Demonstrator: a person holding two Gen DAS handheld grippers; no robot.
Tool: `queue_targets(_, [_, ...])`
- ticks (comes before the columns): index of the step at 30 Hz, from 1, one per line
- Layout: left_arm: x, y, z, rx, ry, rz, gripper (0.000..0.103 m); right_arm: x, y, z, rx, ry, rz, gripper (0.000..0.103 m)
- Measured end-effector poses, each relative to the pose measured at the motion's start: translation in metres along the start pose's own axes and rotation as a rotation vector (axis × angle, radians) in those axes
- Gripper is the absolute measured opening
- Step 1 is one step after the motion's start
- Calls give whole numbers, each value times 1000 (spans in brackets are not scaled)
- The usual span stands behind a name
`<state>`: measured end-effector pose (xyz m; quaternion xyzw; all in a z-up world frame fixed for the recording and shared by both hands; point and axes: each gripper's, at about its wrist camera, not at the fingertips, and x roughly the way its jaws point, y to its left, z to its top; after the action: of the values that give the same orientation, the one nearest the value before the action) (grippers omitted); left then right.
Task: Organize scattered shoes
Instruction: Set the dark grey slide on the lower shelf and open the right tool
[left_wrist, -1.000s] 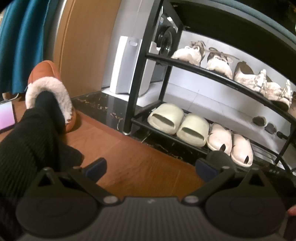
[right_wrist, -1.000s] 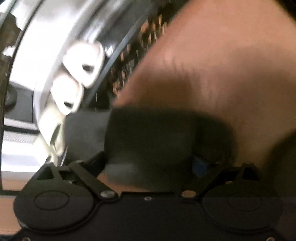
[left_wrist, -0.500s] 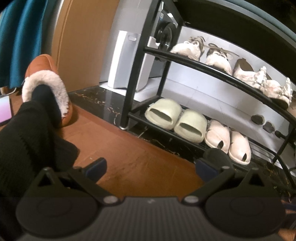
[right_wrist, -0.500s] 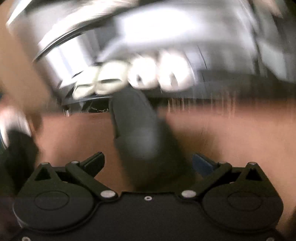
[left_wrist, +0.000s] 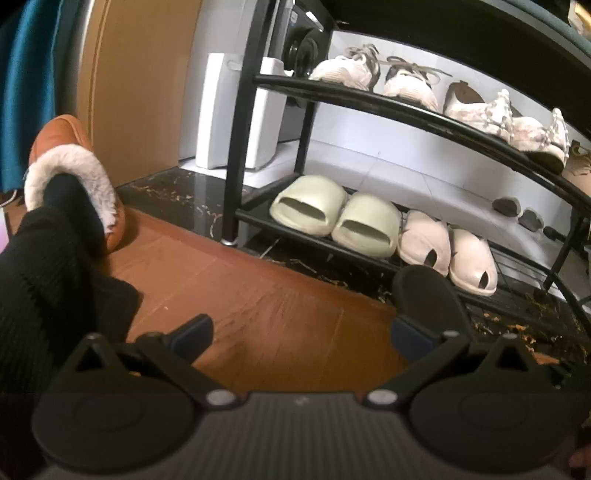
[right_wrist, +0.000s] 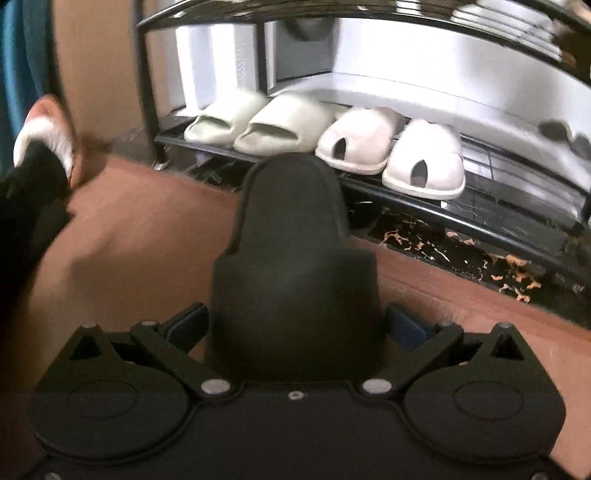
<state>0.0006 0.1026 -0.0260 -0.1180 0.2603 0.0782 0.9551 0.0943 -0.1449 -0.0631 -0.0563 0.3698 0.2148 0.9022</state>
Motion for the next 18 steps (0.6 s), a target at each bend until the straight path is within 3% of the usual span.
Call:
queue_targets(3, [0,1,1,-2,-4,3,102,1,12,1,-124,-8,-20,103])
queue_targets(9, [-3,4,3,-16,-12,4,102,-11,32,-4,-119,-54,-44,98])
queue_targets(13, [-3,5,4,-23,-16,5,102,-46,26,-1,96,-136,6,98])
queue_targets(18, [0,2,3,-31,-4,4,102,-84,5,-7,290,-219,-9,98])
